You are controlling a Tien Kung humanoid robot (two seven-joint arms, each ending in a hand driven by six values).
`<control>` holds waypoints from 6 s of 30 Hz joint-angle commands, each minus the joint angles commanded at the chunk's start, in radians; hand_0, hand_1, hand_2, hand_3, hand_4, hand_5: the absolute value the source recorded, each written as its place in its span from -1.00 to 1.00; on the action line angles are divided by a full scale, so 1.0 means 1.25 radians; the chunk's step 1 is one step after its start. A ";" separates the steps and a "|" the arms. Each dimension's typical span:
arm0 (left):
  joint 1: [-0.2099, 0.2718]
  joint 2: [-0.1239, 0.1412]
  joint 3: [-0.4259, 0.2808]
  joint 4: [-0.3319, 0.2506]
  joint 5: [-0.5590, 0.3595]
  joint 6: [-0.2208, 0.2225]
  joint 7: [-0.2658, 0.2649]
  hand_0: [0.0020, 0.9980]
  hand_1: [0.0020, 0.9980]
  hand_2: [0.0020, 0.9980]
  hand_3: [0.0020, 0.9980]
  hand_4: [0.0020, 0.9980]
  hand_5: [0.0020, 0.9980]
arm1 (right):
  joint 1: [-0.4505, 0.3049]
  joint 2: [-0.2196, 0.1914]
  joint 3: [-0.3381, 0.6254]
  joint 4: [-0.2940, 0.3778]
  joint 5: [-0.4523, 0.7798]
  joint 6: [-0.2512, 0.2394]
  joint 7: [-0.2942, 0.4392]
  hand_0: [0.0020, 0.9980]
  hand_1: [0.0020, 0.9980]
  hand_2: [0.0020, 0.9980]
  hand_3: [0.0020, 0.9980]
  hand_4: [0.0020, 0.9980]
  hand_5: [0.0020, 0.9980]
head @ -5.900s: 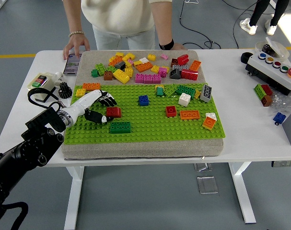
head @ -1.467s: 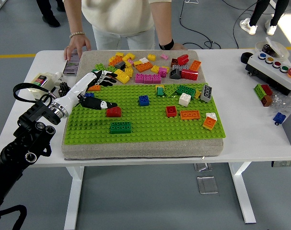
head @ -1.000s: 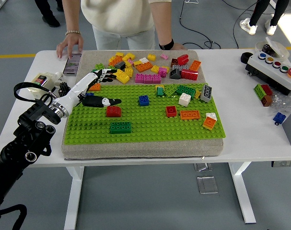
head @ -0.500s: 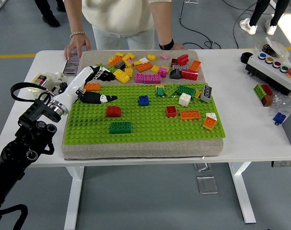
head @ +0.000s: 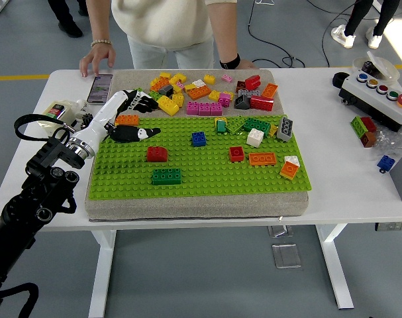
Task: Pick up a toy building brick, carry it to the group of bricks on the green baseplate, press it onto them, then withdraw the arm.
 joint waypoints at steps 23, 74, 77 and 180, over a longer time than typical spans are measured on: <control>0.001 0.007 -0.012 -0.027 0.079 -0.074 -0.013 0.82 0.72 0.82 0.97 1.00 -0.80 | 0.003 -0.001 -0.006 0.000 -0.003 0.000 -0.002 0.51 0.35 0.44 0.28 0.83 0.01; -0.005 -0.004 -0.005 -0.011 -0.021 0.087 -0.029 0.25 0.23 0.21 0.16 1.00 -1.00 | 0.002 -0.001 0.001 0.000 0.002 0.001 0.001 0.51 0.35 0.44 0.29 0.84 0.01; -0.005 -0.003 -0.006 -0.013 -0.008 0.072 -0.026 0.25 0.23 0.21 0.16 1.00 -1.00 | 0.002 -0.001 0.000 0.000 0.001 0.001 0.001 0.51 0.35 0.44 0.29 0.84 0.01; -0.006 0.001 -0.007 0.000 -0.025 -0.043 -0.036 0.48 0.45 0.40 0.57 0.81 -0.85 | 0.003 -0.001 -0.006 0.000 0.010 0.006 0.004 0.51 0.35 0.45 0.29 0.84 0.00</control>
